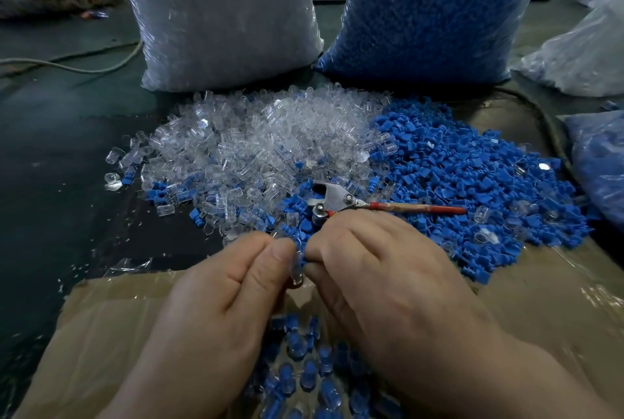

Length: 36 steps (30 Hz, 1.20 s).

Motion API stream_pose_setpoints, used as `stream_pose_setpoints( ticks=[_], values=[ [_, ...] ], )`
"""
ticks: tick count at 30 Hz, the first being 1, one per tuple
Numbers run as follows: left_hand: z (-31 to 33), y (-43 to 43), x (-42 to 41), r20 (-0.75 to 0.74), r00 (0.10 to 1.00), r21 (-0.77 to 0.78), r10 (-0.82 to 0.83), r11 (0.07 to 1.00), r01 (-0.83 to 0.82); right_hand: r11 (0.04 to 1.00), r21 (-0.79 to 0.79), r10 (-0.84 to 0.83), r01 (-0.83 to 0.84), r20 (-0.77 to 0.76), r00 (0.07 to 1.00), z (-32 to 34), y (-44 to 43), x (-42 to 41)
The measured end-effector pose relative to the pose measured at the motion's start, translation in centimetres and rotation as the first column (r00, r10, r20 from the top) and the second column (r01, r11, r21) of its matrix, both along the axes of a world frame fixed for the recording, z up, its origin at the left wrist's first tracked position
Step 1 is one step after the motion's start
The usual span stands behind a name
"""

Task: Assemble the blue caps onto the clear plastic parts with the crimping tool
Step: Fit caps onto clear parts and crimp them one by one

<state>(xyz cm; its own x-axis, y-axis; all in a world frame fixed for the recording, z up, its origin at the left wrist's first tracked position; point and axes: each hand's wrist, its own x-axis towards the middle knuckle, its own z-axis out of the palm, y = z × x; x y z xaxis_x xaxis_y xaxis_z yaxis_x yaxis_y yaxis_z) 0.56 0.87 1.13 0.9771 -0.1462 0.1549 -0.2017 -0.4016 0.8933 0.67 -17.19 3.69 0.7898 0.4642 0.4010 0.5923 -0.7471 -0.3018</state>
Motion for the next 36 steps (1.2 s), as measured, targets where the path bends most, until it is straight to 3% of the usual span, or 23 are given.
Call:
stream_pose_setpoints(
  ticks=[2, 4, 7, 9, 11, 13, 15, 19, 24, 26, 30, 34, 36],
  values=[
    [-0.5, 0.1, 0.0, 0.002, 1.0, -0.077, -0.017, 0.997, 0.017, 0.998, 0.038, -0.035, 0.04, -0.123, 0.992, 0.4, 0.4, -0.3],
    [-0.7, 0.0, 0.0, 0.056, 0.997, -0.133, -0.043, 0.99, 0.05, 0.983, 0.147, -0.051, 0.112, -0.37, 0.928, 0.7, 0.7, -0.6],
    [-0.5, -0.2, 0.0, 0.177, 0.979, -0.103, -0.104, 0.987, 0.124, 0.803, 0.488, 0.184, 0.342, -0.749, 0.636, 1.2, 0.2, -0.5],
    [0.0, 0.0, 0.0, 0.226, 0.962, -0.022, -0.155, 0.986, 0.164, 0.786, 0.484, 0.23, 0.384, -0.806, 0.545, 1.6, -0.2, -0.3],
    [0.4, 0.4, 0.1, 0.201, 0.964, 0.093, -0.173, 0.983, 0.157, 0.887, 0.343, 0.077, 0.308, -0.769, 0.635, 1.4, -0.5, -0.2],
    [0.5, 0.8, 0.3, 0.178, 0.976, 0.292, -0.129, 0.954, 0.073, 0.977, 0.078, -0.122, 0.201, -0.571, 0.812, 0.9, -0.8, -0.2],
    [0.4, 0.7, 0.4, 0.164, 0.98, 0.443, -0.108, 0.896, 0.025, 0.986, -0.1, -0.164, 0.135, -0.404, 0.9, 0.6, -0.7, -0.3],
    [0.3, 0.1, 0.2, 0.147, 0.971, 0.506, -0.189, 0.858, 0.091, 0.981, -0.192, -0.065, -0.003, -0.345, 0.936, 0.1, -0.3, -0.3],
    [0.5, 0.0, 0.1, 0.138, 0.952, 0.504, -0.272, 0.847, 0.168, 0.976, -0.209, -0.037, -0.054, -0.412, 0.911, 0.3, -0.7, -0.3],
    [0.6, 0.2, 0.2, 0.157, 0.964, 0.504, -0.215, 0.857, 0.11, 0.976, -0.214, -0.049, -0.043, -0.408, 0.912, 0.2, -1.0, -0.1],
    [0.0, 0.8, 0.8, 0.196, 0.98, 0.538, 0.048, 0.83, -0.148, 0.975, -0.209, -0.144, 0.078, -0.326, 0.934, -0.4, -0.8, 0.7],
    [-0.7, 0.3, 0.9, 0.197, 0.979, 0.707, 0.053, 0.684, -0.18, 0.949, -0.308, -0.148, 0.073, -0.229, 0.962, -1.1, 0.1, 1.4],
    [-0.7, 0.1, 0.9, 0.198, 0.979, 0.714, 0.049, 0.677, -0.178, 0.939, -0.339, -0.142, 0.055, -0.239, 0.961, -1.2, 0.3, 1.5]
  ],
)
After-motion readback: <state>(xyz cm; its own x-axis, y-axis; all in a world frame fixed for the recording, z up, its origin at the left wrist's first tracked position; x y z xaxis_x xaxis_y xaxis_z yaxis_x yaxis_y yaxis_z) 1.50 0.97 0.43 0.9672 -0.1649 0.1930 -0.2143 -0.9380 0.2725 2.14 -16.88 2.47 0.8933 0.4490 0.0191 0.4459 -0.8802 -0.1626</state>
